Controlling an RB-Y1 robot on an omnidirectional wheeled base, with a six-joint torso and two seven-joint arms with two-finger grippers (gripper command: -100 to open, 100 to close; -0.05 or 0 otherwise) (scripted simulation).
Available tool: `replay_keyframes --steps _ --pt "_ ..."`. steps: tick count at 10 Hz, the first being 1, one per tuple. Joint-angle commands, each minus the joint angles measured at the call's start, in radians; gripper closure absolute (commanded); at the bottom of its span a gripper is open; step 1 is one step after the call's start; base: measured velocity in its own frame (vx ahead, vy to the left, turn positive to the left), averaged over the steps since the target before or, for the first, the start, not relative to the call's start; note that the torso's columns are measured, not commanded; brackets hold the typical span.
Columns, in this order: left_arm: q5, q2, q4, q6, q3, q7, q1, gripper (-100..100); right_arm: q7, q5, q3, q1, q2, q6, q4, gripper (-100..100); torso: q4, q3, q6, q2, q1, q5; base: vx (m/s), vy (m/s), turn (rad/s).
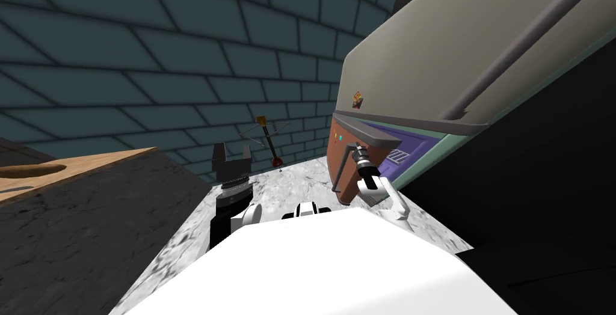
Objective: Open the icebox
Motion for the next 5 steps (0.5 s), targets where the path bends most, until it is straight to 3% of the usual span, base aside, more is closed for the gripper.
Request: replay_keyframes --steps 1,5 --pt "0.000 0.000 0.000 0.000 0.000 0.000 0.000 0 0.001 0.020 -0.025 -0.006 0.024 0.010 0.002 100 0.000 -0.002 -0.004 -0.001 -0.003 0.001 0.151 0.276 -0.073" --pt "0.000 0.000 0.000 0.000 0.000 0.000 0.000 0 0.004 0.045 -0.056 -0.012 0.054 0.023 0.005 100 0.001 -0.004 -0.003 -0.004 -0.008 0.000 0.164 0.299 -0.077"
